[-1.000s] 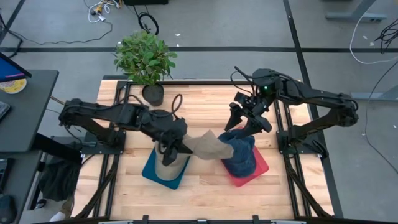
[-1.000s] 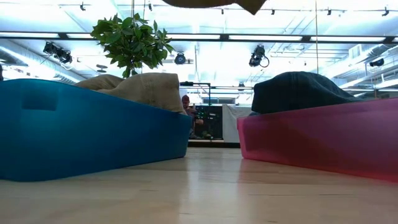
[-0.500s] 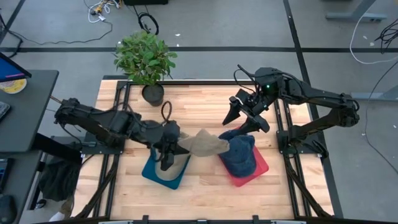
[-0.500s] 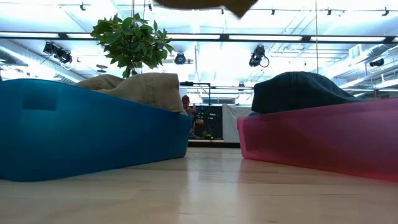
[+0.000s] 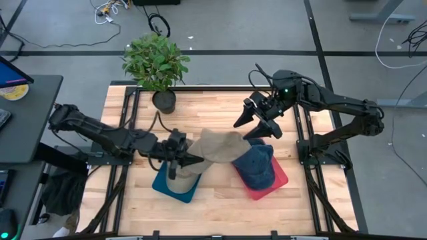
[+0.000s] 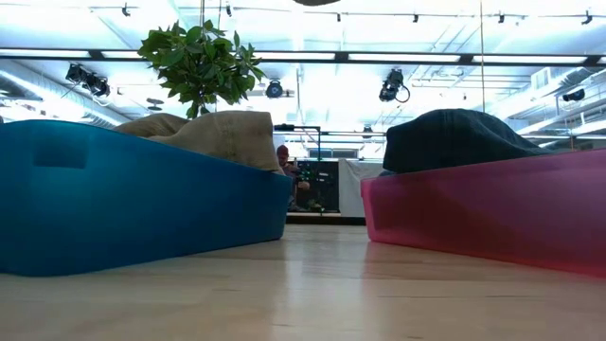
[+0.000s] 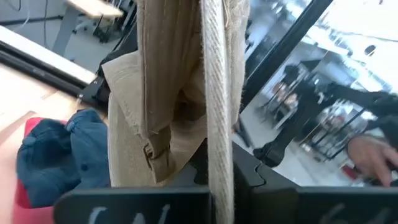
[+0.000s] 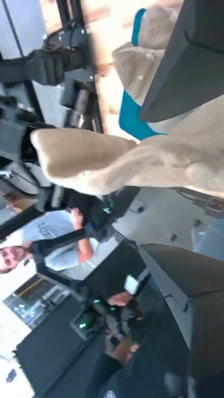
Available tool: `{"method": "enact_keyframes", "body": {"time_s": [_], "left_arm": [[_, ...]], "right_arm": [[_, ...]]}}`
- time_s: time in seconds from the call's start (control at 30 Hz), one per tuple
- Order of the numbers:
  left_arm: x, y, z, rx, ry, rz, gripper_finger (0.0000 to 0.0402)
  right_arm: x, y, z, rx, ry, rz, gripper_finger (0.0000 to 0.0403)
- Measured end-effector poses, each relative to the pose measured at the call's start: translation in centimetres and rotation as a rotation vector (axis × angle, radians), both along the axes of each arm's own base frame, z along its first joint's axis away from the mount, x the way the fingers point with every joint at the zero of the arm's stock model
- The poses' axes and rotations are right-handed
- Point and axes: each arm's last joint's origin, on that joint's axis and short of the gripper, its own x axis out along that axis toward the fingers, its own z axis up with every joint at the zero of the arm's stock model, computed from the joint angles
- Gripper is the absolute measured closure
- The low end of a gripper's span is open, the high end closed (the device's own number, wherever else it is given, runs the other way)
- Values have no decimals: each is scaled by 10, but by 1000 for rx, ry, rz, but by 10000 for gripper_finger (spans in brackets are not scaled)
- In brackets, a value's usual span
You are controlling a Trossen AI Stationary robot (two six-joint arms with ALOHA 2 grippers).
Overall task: Pick & Place hat
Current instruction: Put the brown cap into the blue bin
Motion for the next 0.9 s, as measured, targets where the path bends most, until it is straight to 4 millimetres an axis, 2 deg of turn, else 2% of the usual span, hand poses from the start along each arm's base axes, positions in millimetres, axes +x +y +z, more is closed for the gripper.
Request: {"method": "enact_keyframes", "body": {"time_s": [0.23,0.43,0.53,0.6,0.7,0.9], "left_arm": [[-9,5,-17,-7,-153,11,389],[-10,6,-23,20,-153,12,389],[-9,9,-23,45,-156,26,389],[-8,12,-23,52,-156,37,385],[-7,15,-22,61,-161,45,386],[-6,20,-20,83,-186,49,390]], "right_arm": [[26,-4,-10,78,20,23,64],[40,-6,-20,114,55,14,64],[45,-7,-18,143,33,22,78],[46,-6,-16,151,16,43,99],[46,-6,-16,157,11,64,151],[45,-4,-16,169,20,118,309]]}}
